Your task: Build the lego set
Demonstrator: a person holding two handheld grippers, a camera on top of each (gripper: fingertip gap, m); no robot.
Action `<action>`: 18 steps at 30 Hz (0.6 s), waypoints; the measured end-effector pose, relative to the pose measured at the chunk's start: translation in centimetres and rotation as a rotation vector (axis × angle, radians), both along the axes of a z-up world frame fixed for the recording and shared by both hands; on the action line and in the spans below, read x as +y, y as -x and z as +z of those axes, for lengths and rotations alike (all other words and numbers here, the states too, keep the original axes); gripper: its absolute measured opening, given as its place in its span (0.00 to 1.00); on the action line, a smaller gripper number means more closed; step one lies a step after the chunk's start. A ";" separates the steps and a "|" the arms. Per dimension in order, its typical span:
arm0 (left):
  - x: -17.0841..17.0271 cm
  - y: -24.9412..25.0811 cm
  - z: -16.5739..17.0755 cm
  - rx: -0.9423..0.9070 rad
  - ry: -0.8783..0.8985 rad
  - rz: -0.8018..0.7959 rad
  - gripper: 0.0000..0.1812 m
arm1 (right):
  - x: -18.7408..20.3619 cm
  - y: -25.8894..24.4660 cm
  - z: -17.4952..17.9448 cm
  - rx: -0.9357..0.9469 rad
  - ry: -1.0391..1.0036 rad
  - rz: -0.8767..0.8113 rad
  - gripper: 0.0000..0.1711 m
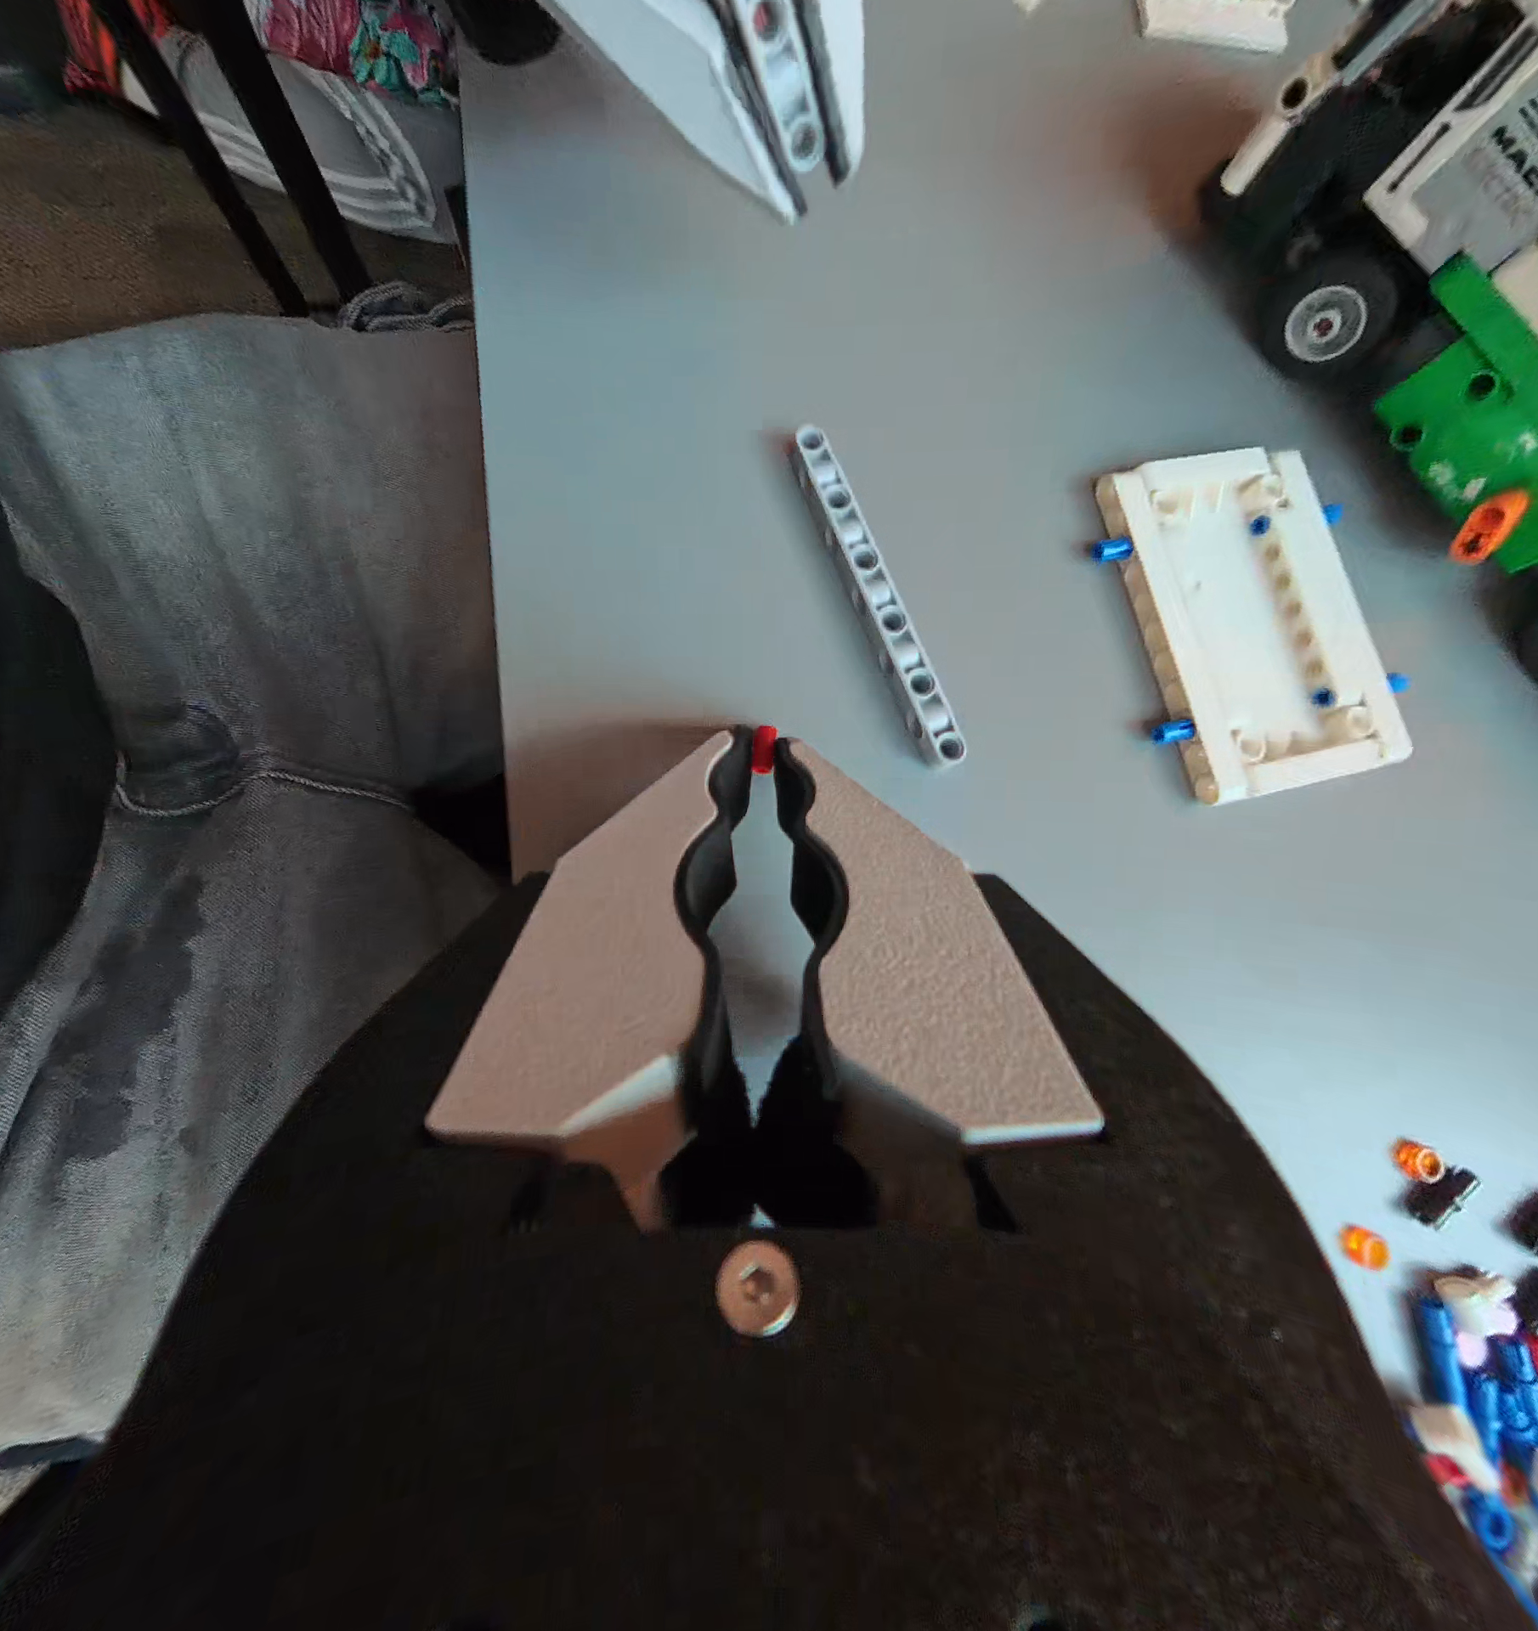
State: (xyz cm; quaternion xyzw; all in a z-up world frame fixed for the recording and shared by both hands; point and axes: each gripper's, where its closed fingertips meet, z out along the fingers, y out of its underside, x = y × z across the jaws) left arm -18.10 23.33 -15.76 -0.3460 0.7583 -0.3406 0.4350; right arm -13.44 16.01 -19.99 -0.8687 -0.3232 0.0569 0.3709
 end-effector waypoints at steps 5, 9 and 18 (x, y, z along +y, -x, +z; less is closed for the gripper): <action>-0.9 0.0 -1.3 0.030 -0.111 -0.046 0.03 | -0.2 -0.1 0.0 0.061 -0.009 -0.017 0.03; -1.4 -0.1 -1.4 -0.043 -0.222 -0.065 0.03 | -0.1 -0.4 0.0 0.092 -0.006 -0.025 0.06; -3.2 0.0 2.7 -0.327 -0.170 -0.114 0.03 | 1.1 -0.1 3.4 0.390 -0.067 -0.087 0.09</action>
